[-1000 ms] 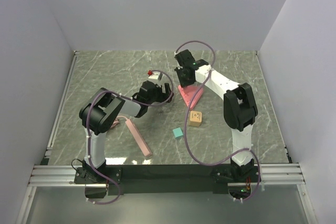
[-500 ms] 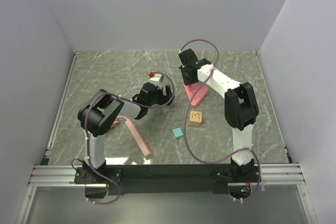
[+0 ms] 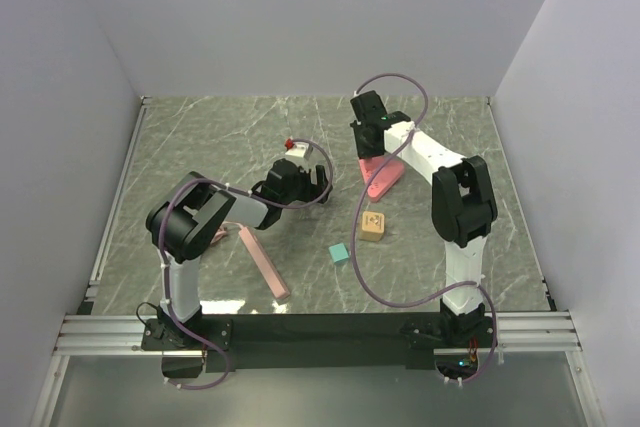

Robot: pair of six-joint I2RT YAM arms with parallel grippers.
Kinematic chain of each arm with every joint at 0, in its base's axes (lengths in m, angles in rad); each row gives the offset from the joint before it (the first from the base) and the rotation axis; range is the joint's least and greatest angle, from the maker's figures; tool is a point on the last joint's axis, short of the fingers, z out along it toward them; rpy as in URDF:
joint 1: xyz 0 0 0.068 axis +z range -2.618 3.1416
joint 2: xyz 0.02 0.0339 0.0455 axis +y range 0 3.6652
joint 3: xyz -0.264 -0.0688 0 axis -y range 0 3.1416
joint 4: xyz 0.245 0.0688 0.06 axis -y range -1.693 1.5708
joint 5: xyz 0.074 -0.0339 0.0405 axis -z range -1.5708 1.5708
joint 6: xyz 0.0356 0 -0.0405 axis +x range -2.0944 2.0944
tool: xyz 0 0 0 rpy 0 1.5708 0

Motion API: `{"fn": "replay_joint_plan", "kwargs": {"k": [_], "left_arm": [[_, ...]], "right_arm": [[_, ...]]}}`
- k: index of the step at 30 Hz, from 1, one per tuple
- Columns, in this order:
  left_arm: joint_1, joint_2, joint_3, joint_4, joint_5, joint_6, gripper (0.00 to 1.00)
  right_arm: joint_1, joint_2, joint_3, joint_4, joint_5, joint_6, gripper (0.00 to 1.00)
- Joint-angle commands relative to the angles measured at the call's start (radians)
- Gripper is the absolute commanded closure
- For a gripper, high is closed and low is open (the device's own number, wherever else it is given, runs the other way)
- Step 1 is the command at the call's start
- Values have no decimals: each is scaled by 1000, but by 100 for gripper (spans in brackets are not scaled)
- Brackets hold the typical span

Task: Insert the plug

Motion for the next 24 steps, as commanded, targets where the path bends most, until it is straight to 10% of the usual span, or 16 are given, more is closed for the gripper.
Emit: {"fn": "replay_joint_plan", "kwargs": {"k": [1, 24], "left_arm": [[-9, -42, -6, -14, -1, 12, 12], [-51, -266, -118, 71, 33, 16, 6]], "right_arm": [[-39, 96, -68, -171, 69, 14, 100], [-38, -234, -110, -28, -211, 34, 100]]}}
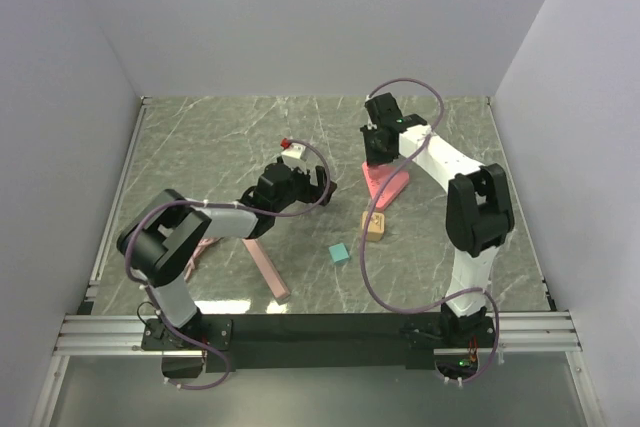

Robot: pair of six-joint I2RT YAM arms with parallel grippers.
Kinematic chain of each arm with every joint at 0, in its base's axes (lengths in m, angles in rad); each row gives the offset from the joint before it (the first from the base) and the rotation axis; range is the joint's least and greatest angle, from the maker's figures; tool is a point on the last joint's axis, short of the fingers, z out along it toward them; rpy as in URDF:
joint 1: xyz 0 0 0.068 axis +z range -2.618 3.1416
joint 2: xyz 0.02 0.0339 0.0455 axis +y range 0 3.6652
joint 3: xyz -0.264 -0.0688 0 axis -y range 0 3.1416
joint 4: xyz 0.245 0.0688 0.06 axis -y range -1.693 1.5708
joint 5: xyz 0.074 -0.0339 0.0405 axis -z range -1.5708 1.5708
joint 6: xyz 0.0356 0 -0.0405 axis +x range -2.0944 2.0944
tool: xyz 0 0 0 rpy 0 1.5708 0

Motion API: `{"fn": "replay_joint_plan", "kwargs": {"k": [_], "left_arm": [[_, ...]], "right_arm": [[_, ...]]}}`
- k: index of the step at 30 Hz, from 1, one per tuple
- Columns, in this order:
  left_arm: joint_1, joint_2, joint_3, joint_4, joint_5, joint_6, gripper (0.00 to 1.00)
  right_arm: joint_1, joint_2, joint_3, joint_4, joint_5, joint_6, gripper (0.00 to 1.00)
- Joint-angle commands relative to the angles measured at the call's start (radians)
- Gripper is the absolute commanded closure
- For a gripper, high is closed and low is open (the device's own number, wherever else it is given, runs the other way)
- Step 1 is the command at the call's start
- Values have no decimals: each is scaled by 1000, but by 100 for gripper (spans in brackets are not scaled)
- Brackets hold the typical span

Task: Insert the plug

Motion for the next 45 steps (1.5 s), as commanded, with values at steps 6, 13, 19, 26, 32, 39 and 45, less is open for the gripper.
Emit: {"fn": "replay_joint_plan", "kwargs": {"k": [6, 13, 19, 26, 32, 39, 45], "left_arm": [[2, -159, -61, 59, 57, 12, 5], [82, -327, -196, 246, 328, -53, 5], [150, -525, -303, 418, 634, -156, 5], [156, -608, -294, 437, 702, -224, 5], [156, -584, -282, 495, 696, -278, 5], [151, -576, -270, 584, 715, -334, 7], [131, -558, -259, 601, 738, -356, 15]], "right_arm": [[0, -264, -68, 5, -135, 1, 100], [-8, -375, -128, 117, -504, -31, 100], [-8, -462, -134, 180, -944, -92, 100], [10, -571, -243, 327, -1245, -65, 100], [64, -624, -270, 373, -1319, -69, 100], [119, -595, -241, 321, -1275, -104, 100], [141, -559, -218, 309, -1247, -107, 100]]}}
